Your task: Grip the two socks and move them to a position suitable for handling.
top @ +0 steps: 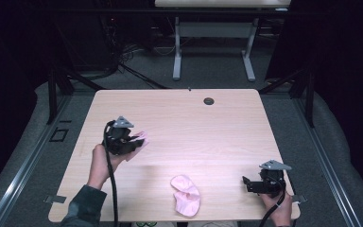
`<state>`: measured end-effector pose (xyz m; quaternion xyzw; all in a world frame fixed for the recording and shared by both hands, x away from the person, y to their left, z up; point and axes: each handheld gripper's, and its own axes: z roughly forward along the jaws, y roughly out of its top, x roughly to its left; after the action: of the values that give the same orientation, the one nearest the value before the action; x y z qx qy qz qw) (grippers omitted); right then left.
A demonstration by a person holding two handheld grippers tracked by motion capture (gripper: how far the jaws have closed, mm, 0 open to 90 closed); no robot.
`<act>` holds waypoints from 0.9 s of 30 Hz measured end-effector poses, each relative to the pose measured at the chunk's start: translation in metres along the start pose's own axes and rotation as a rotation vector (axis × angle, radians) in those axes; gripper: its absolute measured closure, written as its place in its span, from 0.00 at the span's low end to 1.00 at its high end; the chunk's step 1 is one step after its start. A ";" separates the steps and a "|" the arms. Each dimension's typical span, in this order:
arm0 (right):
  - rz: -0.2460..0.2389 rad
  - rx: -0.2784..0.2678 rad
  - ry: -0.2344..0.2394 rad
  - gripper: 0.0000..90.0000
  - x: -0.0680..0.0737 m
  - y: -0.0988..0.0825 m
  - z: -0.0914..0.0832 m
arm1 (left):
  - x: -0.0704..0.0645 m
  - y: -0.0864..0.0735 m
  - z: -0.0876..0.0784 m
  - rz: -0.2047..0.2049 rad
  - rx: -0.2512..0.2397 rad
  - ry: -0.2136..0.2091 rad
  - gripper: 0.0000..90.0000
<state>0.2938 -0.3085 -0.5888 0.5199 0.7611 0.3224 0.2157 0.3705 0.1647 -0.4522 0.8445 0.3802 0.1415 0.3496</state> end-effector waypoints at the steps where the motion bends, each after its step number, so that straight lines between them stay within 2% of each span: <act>1: 0.000 0.000 0.000 0.05 0.000 0.000 0.000 | 0.000 0.000 0.000 0.000 0.000 0.000 0.87; 5: 0.000 0.000 0.000 0.05 0.000 0.000 0.000 | -0.014 0.011 0.023 0.025 0.015 -0.036 0.87; 6: -0.001 0.001 0.001 0.05 0.000 0.000 0.000 | -0.021 0.014 0.036 0.036 0.025 -0.057 0.87; 7: -0.001 0.002 0.001 0.05 0.000 0.000 0.000 | -0.021 0.014 0.036 0.036 0.025 -0.057 0.87; 8: -0.001 0.002 0.000 0.05 0.000 0.000 0.000 | -0.025 0.016 0.043 0.042 0.038 -0.068 0.87; 9: -0.001 0.002 0.000 0.05 0.000 0.000 0.000 | -0.028 0.017 0.051 0.048 0.047 -0.079 0.87; 10: -0.001 0.001 0.000 0.05 0.000 0.000 0.000 | -0.035 0.018 0.066 0.056 0.065 -0.102 0.87; 11: -0.001 0.001 0.000 0.05 0.000 0.000 0.000 | -0.035 0.018 0.066 0.056 0.065 -0.102 0.87; 12: -0.001 0.001 0.000 0.05 0.000 0.000 0.000 | -0.041 0.018 0.081 0.064 0.087 -0.120 0.87; 17: 0.001 -0.004 0.000 0.05 0.000 0.000 0.000 | -0.056 0.017 0.115 0.090 0.140 -0.174 0.87; 18: 0.001 -0.004 0.001 0.05 0.000 0.000 0.000 | -0.056 0.017 0.115 0.090 0.140 -0.174 0.87; 19: 0.001 -0.004 0.000 0.05 0.000 0.000 0.000 | -0.061 0.017 0.127 0.093 0.160 -0.186 0.87; 21: 0.001 -0.004 0.001 0.05 0.000 0.000 0.000 | -0.063 0.017 0.132 0.098 0.169 -0.190 0.87; 23: 0.001 -0.004 0.000 0.05 0.000 0.000 0.000 | -0.066 0.019 0.147 0.107 0.193 -0.191 0.87; 24: 0.001 -0.004 0.000 0.05 0.000 0.000 0.000 | -0.066 0.019 0.147 0.107 0.193 -0.191 0.87; 27: 0.001 -0.004 0.000 0.05 0.000 0.000 0.000 | -0.070 0.018 0.164 0.107 0.221 -0.203 0.85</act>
<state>0.2938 -0.3083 -0.5890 0.5196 0.7603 0.3241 0.2165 0.4162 0.0253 -0.5550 0.9069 0.3106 0.0313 0.2829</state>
